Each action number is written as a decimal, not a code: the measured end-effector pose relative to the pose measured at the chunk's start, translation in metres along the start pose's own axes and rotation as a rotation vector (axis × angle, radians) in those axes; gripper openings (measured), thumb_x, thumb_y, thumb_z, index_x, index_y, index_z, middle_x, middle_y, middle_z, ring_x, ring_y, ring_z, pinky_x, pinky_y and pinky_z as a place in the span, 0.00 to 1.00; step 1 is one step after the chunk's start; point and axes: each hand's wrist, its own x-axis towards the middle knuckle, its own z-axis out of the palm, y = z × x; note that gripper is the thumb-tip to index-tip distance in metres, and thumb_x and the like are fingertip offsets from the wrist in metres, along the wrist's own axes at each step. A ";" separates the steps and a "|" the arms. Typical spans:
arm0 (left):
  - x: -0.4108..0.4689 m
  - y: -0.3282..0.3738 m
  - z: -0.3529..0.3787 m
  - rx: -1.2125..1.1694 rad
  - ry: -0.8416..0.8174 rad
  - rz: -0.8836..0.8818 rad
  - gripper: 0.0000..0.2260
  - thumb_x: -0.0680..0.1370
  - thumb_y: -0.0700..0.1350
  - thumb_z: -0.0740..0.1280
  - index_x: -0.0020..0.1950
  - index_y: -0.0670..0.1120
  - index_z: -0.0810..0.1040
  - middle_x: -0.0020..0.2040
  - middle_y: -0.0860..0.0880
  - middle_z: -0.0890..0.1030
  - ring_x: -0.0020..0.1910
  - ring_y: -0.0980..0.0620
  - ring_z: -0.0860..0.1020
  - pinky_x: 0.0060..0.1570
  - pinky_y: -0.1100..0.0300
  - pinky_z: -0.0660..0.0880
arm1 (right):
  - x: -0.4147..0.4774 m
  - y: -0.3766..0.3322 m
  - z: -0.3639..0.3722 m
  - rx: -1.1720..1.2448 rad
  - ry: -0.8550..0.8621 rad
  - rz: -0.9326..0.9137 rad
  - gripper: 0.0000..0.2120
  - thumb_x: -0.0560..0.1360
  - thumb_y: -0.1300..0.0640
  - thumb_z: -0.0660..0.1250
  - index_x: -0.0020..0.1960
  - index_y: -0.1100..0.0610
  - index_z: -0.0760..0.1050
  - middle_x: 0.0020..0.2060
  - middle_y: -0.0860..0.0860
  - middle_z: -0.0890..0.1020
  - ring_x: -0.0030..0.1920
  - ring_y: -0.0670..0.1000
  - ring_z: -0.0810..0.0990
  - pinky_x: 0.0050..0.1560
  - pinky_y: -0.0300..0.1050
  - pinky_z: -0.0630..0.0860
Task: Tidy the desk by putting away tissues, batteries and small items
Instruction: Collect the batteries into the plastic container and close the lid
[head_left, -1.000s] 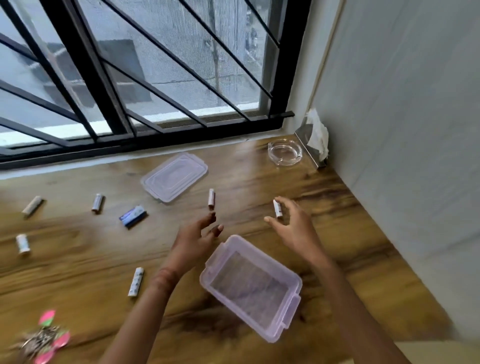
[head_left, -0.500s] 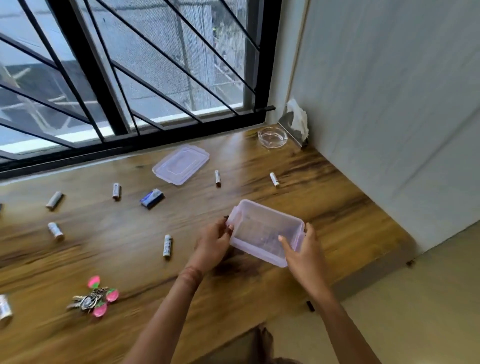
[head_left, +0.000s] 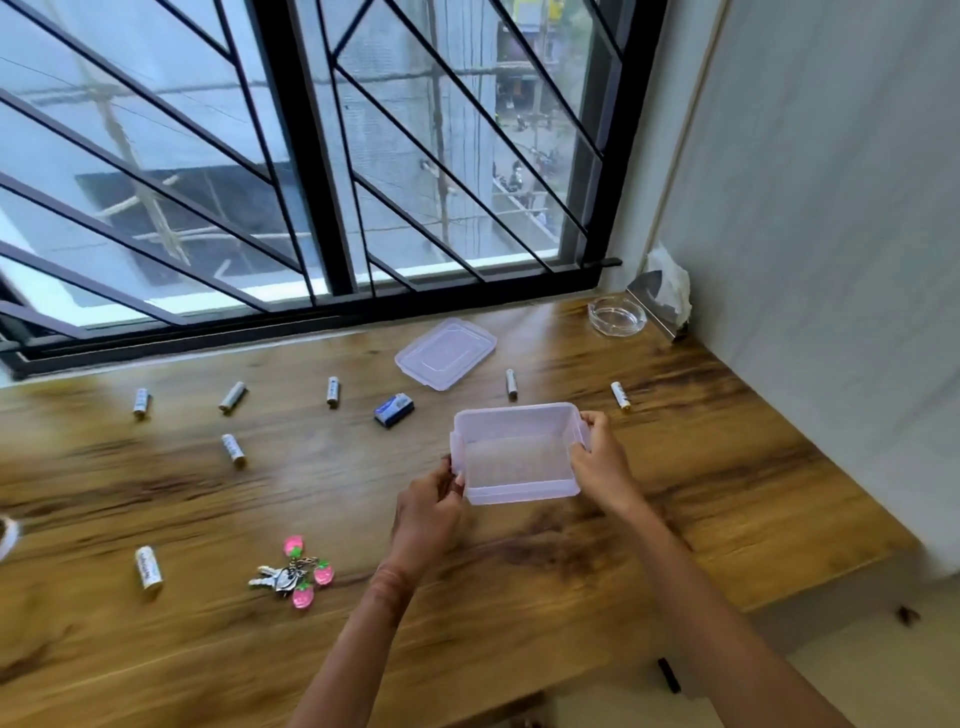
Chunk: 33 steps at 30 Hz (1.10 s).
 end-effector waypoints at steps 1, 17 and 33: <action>0.002 -0.001 -0.001 0.005 0.006 -0.016 0.16 0.80 0.42 0.60 0.68 0.45 0.72 0.59 0.49 0.80 0.53 0.54 0.77 0.52 0.62 0.71 | 0.007 -0.002 0.004 -0.007 -0.019 -0.011 0.14 0.78 0.63 0.55 0.64 0.58 0.62 0.58 0.57 0.74 0.50 0.51 0.72 0.46 0.45 0.73; 0.019 -0.022 0.004 0.040 0.222 -0.055 0.15 0.76 0.41 0.66 0.63 0.44 0.77 0.57 0.48 0.82 0.54 0.54 0.80 0.52 0.66 0.71 | 0.048 0.016 0.014 0.057 -0.044 -0.105 0.19 0.79 0.51 0.58 0.65 0.59 0.66 0.59 0.54 0.76 0.56 0.53 0.75 0.52 0.44 0.71; 0.027 -0.026 0.000 0.370 0.274 -0.333 0.12 0.74 0.50 0.68 0.46 0.41 0.81 0.47 0.40 0.83 0.48 0.43 0.79 0.44 0.58 0.72 | 0.124 0.047 -0.025 -0.526 0.208 -0.014 0.10 0.75 0.64 0.62 0.54 0.67 0.74 0.54 0.64 0.76 0.56 0.64 0.74 0.53 0.54 0.72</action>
